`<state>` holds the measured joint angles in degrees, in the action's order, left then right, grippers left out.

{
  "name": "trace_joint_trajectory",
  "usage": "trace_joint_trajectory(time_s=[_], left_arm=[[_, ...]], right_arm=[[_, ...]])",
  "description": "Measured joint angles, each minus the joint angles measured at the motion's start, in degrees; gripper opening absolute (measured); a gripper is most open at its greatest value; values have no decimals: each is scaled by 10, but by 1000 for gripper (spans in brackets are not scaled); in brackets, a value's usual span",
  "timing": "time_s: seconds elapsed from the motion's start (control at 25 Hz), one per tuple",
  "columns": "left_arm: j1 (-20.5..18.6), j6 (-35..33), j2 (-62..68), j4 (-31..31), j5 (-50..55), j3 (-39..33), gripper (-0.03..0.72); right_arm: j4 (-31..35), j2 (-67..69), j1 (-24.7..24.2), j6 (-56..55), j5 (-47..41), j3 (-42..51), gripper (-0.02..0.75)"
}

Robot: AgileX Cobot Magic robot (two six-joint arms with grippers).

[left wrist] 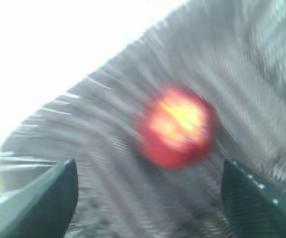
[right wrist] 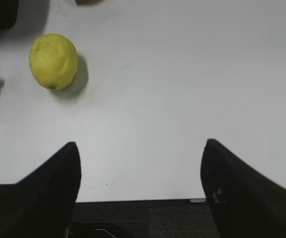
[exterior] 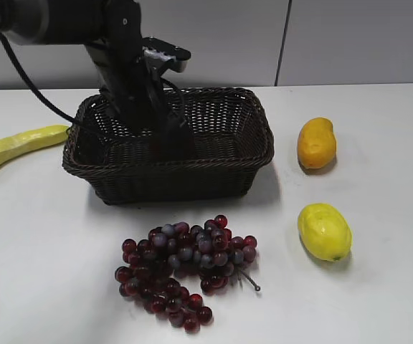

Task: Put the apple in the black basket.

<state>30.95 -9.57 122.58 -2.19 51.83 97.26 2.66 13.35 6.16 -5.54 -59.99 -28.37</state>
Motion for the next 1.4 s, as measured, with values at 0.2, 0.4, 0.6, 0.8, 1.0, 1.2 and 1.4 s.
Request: trace_joint_trajectory(time_s=[0.2, 0.4, 0.6, 0.8, 1.0, 1.2, 1.4], left_arm=[[-21, 0, -65, -12, 2, 6, 683], [-73, 0, -136, 3, 13, 9, 662], [-168, 0, -150, 28, 126, 10, 594], [-251, 0, -154, 22, 176, 4, 573], [-289, 0, -201, 22, 177, -39, 573], [-293, 1, -285, 18, 178, -145, 573], [-293, 1, -379, -18, 178, -272, 573]], right_arm=[[0, 0, 0, 0, 0, 0, 571], [0, 0, 0, 0, 0, 0, 571], [0, 0, 0, 0, 0, 0, 571], [0, 0, 0, 0, 0, 0, 571], [0, 0, 0, 0, 0, 0, 571], [0, 0, 0, 0, 0, 0, 571], [0, 0, 0, 0, 0, 0, 571]])
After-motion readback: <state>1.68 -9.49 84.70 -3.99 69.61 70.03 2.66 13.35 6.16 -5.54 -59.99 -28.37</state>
